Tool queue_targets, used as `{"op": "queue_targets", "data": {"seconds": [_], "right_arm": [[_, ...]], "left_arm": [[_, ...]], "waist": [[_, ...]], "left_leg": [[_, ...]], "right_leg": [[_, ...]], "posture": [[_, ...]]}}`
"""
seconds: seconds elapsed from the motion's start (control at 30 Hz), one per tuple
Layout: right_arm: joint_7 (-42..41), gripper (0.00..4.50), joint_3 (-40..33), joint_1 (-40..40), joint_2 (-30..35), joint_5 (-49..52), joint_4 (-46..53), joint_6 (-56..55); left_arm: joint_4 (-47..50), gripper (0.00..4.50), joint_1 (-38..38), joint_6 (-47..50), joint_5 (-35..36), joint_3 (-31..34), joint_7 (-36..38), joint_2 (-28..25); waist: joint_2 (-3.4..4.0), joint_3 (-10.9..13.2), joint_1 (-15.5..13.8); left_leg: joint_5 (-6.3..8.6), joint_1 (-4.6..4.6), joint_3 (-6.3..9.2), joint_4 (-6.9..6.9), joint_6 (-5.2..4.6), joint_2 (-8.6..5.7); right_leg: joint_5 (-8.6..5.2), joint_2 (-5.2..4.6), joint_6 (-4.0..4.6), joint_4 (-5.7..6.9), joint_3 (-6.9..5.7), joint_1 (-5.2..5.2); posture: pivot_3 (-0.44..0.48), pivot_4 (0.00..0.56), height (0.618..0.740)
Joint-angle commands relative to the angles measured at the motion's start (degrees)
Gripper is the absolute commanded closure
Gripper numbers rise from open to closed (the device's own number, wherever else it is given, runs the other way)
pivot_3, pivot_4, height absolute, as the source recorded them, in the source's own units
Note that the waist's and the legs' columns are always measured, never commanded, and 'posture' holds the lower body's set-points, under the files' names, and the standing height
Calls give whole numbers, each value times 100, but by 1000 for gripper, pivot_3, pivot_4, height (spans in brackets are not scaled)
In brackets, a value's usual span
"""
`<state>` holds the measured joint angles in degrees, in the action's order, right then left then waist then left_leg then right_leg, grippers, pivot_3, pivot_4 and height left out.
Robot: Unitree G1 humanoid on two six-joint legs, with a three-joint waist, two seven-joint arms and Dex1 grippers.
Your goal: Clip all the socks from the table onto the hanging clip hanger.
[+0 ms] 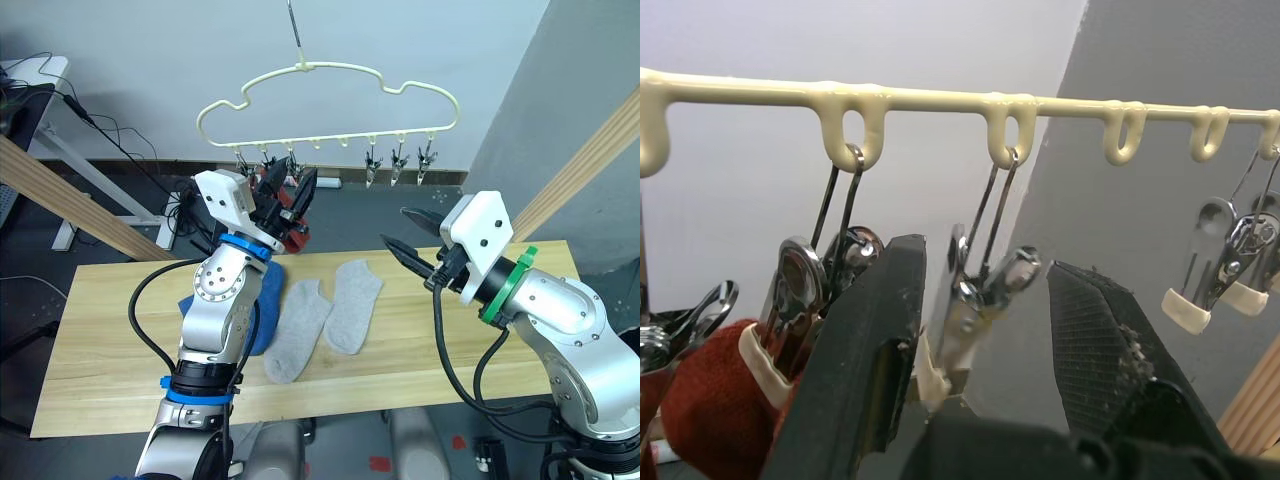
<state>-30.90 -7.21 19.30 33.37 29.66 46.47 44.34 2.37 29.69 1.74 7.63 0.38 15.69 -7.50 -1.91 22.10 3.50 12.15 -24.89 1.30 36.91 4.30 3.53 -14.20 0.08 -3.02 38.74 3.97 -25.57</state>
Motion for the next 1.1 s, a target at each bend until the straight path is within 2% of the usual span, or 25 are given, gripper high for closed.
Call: {"op": "queue_targets", "data": {"seconds": [0.03,0.53,0.57,0.7,0.83,1.1], "right_arm": [[55,2352,-79,65,73,182,245,-40],[75,2352,-87,-122,217,269,159,-219],[72,2313,-93,-150,219,272,166,-233],[68,2313,-120,-235,241,291,179,-292],[76,2313,-117,-235,251,318,164,-315],[295,2313,196,-91,190,196,107,-194]], "left_arm": [[136,2290,118,-170,-43,-5,-64,31],[58,2290,275,-198,-32,6,-92,23],[41,2671,288,-213,-34,11,-97,24],[34,3730,274,-244,-5,-10,-50,23],[72,4422,230,-234,-2,-18,-31,16],[81,4479,227,-191,4,34,-8,-61]], "waist": [[0,0,0],[0,0,-2],[0,0,-2],[0,0,-2],[0,0,-1],[-2,-2,1]], "left_leg": [[0,0,0,0,0,0],[0,0,0,0,0,0],[0,0,0,0,0,0],[0,0,0,0,0,0],[0,1,-1,2,0,0],[0,1,1,3,0,0]], "right_leg": [[0,0,0,0,0,0],[0,0,0,0,-1,0],[0,0,0,0,0,0],[0,0,0,0,-1,1],[0,0,0,2,0,1],[0,0,0,7,-1,1]], "posture": [[-156,363,740],[-155,364,740],[-155,364,740],[-155,360,740],[-155,360,740],[-146,351,740]]}}
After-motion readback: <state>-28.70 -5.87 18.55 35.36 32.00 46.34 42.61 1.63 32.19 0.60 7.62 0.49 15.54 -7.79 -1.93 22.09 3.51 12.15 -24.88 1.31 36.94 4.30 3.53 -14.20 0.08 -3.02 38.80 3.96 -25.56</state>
